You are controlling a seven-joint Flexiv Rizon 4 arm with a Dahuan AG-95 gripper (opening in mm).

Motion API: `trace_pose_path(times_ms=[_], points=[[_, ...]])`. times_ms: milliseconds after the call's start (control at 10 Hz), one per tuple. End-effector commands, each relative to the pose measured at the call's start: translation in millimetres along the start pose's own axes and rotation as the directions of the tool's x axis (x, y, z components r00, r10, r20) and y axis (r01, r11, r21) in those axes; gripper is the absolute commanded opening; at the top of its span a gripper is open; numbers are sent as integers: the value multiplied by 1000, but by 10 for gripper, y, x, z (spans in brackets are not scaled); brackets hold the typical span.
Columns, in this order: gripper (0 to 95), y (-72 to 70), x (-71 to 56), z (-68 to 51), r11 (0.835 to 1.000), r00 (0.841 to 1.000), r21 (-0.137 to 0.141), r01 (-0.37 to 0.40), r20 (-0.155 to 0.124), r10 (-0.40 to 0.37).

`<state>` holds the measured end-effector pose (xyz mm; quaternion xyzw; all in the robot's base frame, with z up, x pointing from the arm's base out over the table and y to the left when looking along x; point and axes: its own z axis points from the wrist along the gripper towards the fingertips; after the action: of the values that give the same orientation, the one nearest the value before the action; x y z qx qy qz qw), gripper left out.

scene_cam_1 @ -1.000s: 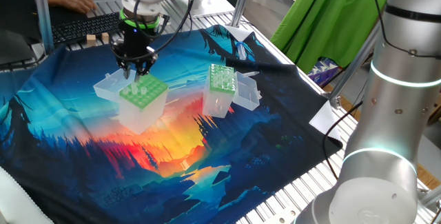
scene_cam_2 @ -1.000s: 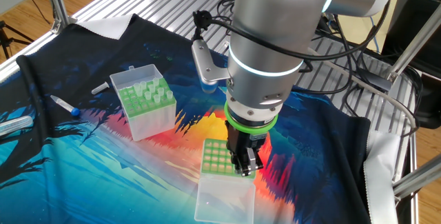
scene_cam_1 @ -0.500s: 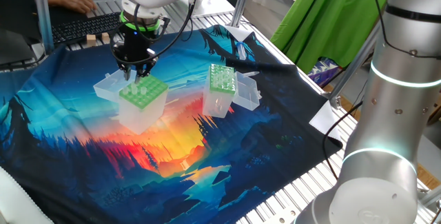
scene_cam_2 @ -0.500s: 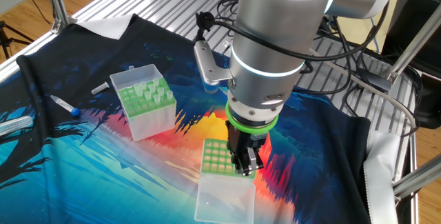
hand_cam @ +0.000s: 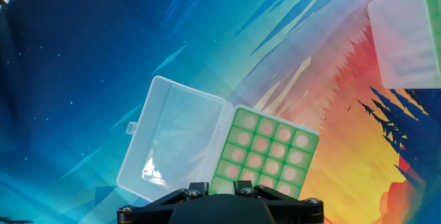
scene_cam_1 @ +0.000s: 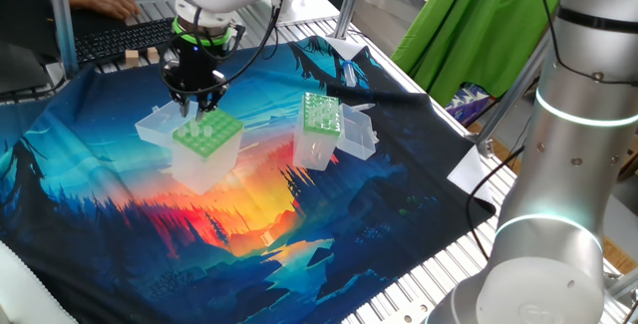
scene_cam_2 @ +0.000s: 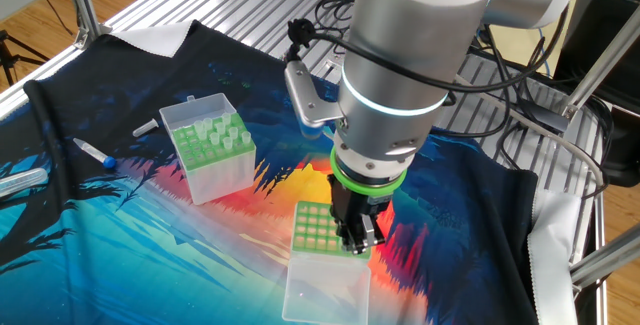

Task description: Transfer all large pipette tips from one holder to another

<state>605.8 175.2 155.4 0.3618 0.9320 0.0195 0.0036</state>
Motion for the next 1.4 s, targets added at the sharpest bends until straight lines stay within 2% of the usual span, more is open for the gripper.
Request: trace_pose_path(times_ms=[100,400,500,900,1000,1400], points=[[190,-7,0,7,1000,1000,-3,12,3,-12],[190,-11,-4,4,1000,1000,6,26,9,-26],[380,-16,-2,-4,1000,1000,8,27,8,-27],[380,-27,7,7,1000,1000,2,26,3,-26],[190,-25,8,19,1000,1000,0,27,2,-27],[190,-35,22,76,999,999,-2,33,7,-33]])
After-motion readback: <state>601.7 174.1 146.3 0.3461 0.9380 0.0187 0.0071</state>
